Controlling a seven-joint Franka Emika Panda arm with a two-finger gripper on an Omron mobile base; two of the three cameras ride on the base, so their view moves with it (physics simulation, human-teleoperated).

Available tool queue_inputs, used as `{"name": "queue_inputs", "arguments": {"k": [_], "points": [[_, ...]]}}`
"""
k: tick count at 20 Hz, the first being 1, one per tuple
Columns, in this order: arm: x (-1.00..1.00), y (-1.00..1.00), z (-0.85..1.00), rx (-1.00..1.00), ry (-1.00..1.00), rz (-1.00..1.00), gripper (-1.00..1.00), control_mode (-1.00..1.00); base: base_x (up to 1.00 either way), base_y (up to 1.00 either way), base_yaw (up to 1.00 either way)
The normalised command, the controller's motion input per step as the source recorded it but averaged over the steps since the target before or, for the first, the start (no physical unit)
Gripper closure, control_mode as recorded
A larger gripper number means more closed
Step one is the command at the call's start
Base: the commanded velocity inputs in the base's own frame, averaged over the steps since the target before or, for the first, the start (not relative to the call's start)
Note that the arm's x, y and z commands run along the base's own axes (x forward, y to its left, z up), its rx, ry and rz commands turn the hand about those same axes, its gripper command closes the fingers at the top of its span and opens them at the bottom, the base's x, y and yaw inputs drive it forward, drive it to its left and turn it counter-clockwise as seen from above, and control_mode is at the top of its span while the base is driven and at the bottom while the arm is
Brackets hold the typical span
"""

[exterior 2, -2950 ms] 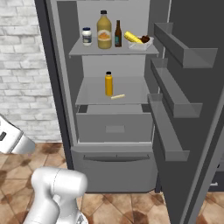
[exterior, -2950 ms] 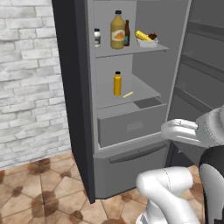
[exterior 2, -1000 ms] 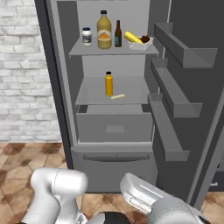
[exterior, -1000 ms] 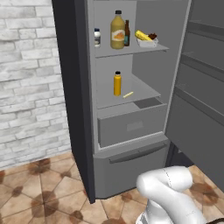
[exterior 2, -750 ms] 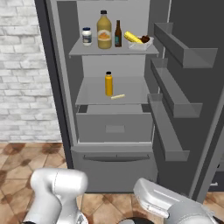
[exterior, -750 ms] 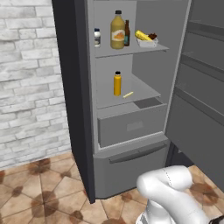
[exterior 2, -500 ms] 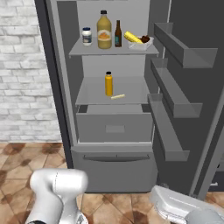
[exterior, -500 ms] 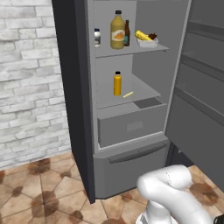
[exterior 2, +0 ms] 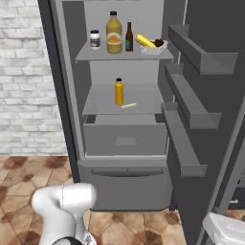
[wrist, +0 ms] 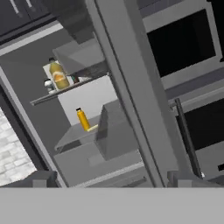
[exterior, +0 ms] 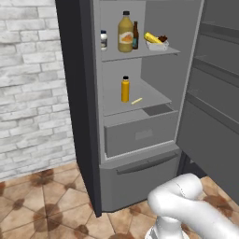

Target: Place the tupperware on the top shelf of the fridge. Make space for the tupperware among the existing items by rearranging them on the shelves if needed. Close the fridge door when finished.

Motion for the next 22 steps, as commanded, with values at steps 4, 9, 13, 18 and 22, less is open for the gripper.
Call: {"name": "queue_inputs", "arguments": {"k": [4,9,13,18,22], "points": [[0.50,-1.00,-0.21,0.00,-0.02,0.11,-1.00,-1.00,0.00,0.00,0.00],[0.26,-0.98,-0.24,0.03,0.00,0.21,-1.00,-1.00,0.00,0.00,0.00],[0.71,-0.78,-0.79,0.10,0.02,0.23,-1.00,-1.00,0.00,0.00,0.00],[0.65,-0.88,-0.32,0.25,0.09,0.17,-1.00,-1.00,0.00,0.00,0.00],[0.71,-0.88,-0.15,0.29,0.20,0.17,-1.00,-1.00,0.00,0.00,0.00]]}}
